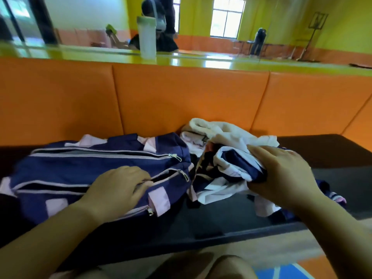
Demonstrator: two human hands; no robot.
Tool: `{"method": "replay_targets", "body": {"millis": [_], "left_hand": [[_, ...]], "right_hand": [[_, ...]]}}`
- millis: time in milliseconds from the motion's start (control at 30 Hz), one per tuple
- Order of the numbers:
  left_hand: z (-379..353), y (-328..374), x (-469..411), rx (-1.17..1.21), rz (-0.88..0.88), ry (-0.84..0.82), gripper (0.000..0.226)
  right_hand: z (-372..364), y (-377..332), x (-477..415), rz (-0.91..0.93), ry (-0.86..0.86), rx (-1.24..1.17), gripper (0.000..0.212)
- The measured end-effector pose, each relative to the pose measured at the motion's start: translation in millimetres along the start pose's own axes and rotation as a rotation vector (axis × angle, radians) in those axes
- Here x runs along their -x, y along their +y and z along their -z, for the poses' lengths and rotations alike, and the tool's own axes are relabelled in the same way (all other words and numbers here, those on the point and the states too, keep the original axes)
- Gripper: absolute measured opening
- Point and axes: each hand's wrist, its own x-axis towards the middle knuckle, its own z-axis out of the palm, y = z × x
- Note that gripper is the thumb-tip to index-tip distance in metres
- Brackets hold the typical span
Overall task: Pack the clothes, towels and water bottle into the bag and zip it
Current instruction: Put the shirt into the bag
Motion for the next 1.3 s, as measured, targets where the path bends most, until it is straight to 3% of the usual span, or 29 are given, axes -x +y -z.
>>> {"method": "replay_targets", "body": {"millis": [133,433,567,700,867,1100,1300], "left_hand": [[4.8,-43.1,3.4,-0.117,0.047,-0.016,0.039],[0.6,-84.6,-19.6,-0.489,-0.010,-0.483,0.047],[9.0,-92.3,-33.4,-0.388,0.007,-0.403,0.034],[25.8,-99.5,-48.9,-0.140,0.095,-0.317,0.019],[52.9,-108.0,-81.4,-0.082,0.159,-0.209,0.023],[85.1,-110.6,-114.3,0.017,0.183,-0.080,0.018],[96.2,-109.6,-128.3,0.015,0.161,-0.108,0.020]], "right_hand": [[-1.7,-23.5,-26.5,0.033,0.071,-0.016,0.051],[-24.2,-68.0,-70.0,0.126,0.119,-0.112,0.063],[-32.6,-76.6,-80.6,0.211,0.089,-0.099,0.079],[-40.3,-83.5,-87.3,0.301,0.102,-0.097,0.068],[-43.8,-94.0,-99.7,0.437,0.098,-0.142,0.072],[-51.5,-128.0,-125.4,0.742,0.000,-0.278,0.042],[-64.6,-173.8,-142.9,0.959,-0.061,-0.314,0.030]]}}
